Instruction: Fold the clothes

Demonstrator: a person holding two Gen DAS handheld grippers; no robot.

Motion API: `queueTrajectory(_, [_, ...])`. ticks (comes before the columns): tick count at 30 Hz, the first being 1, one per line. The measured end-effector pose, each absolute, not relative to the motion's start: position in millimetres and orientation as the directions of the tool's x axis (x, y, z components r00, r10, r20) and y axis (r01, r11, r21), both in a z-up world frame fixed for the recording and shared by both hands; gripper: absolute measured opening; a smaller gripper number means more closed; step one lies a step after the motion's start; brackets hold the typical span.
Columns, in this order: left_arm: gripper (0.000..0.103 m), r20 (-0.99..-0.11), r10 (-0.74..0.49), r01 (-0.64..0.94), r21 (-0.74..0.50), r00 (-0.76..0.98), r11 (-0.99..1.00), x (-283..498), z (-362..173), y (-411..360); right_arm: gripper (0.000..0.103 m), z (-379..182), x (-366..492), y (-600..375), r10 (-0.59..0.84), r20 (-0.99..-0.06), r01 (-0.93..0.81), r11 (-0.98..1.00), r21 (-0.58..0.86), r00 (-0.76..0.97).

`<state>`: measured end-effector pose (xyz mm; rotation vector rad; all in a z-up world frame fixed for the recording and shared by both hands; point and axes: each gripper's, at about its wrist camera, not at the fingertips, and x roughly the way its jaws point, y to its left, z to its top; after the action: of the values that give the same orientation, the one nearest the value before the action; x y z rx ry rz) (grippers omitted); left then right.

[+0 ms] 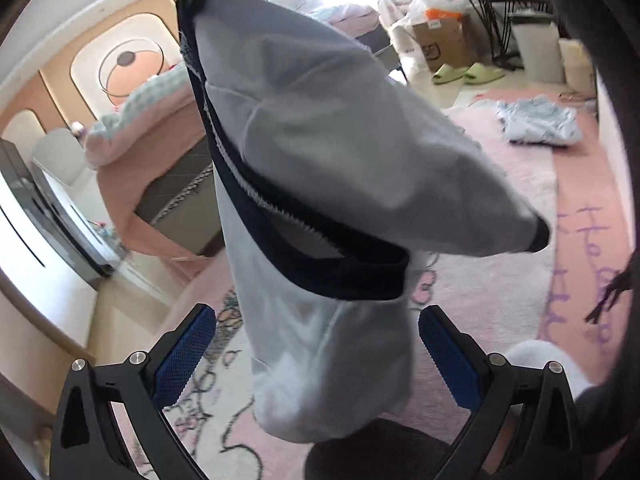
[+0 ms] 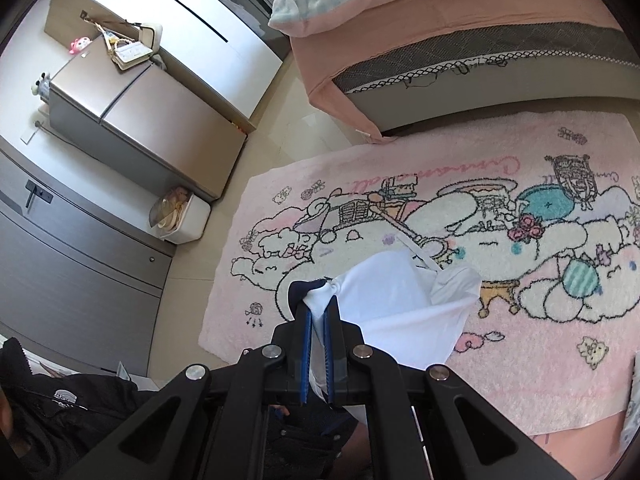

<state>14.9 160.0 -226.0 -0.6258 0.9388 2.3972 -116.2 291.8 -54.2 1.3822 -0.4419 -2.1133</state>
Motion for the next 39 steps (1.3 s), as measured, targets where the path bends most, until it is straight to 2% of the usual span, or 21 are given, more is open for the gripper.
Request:
queueTrajectory(4, [0.093, -0.584, 0.269, -0.594, 0.482, -0.766, -0.644, 7, -224, 158, 0.004, -59, -114, 294, -0.617, -0.731, 0.265, -0.787, 0.558, -0.293])
queueTrajectory(6, [0.083, -0.590, 0.268, -0.596, 0.475, -0.762, -0.648, 6, -223, 157, 0.004, -64, -113, 297, -0.612, -0.735, 0.249, -0.790, 0.560, -0.291])
queueTrajectory(8, [0.055, -0.599, 0.260, -0.595, 0.468, -0.758, -0.653, 5, -223, 156, 0.004, -69, -113, 300, -0.612, -0.736, 0.232, -0.791, 0.566, -0.290])
queueTrajectory(9, [0.048, -0.601, 0.253, -0.589, 0.468, -0.759, -0.659, 4, -224, 155, 0.004, -71, -113, 301, -0.612, -0.736, 0.224, -0.791, 0.570, -0.290])
queueTrajectory(10, [0.031, -0.604, 0.250, -0.589, 0.464, -0.757, -0.662, 3, -224, 155, 0.004, -74, -113, 302, -0.612, -0.736, 0.216, -0.791, 0.572, -0.290])
queueTrajectory(11, [0.021, -0.599, 0.244, -0.578, 0.462, -0.763, -0.673, 2, -223, 153, 0.004, -76, -113, 303, -0.611, -0.738, 0.209, -0.792, 0.574, -0.288])
queueTrajectory(14, [0.013, -0.613, 0.245, -0.573, 0.421, -0.752, -0.704, 0, -221, 147, 0.004, -82, -113, 304, -0.603, -0.748, 0.194, -0.797, 0.572, -0.278])
queueTrajectory(19, [0.006, -0.671, 0.268, -0.585, 0.302, -0.692, -0.753, -13, -215, 136, 0.004, -88, -113, 306, -0.599, -0.757, 0.179, -0.801, 0.571, -0.263])
queueTrajectory(25, [0.005, -0.769, 0.438, -0.590, -0.100, -0.465, -0.801, -52, -208, 107, 0.004, -99, -111, 307, -0.575, -0.777, 0.187, -0.818, 0.544, -0.256])
queueTrajectory(29, [0.004, -0.768, 0.536, -0.525, -0.312, -0.352, -0.792, -74, -206, 88, 0.004, -110, -105, 312, -0.547, -0.793, 0.211, -0.837, 0.505, -0.270])
queueTrajectory(32, [0.004, -0.729, 0.632, -0.489, -0.465, -0.262, -0.738, -90, -198, 78, 0.004, -119, -98, 316, -0.530, -0.801, 0.236, -0.846, 0.478, -0.278])
queueTrajectory(35, [0.004, -0.702, 0.672, -0.488, -0.512, -0.236, -0.707, -100, -185, 75, 0.004, -126, -92, 315, -0.499, -0.821, 0.246, -0.863, 0.441, -0.279])
queueTrajectory(39, [0.004, -0.702, 0.669, -0.544, -0.472, -0.243, -0.694, -100, -168, 85, 0.003, -133, -83, 310, -0.450, -0.847, 0.287, -0.882, 0.374, -0.283])
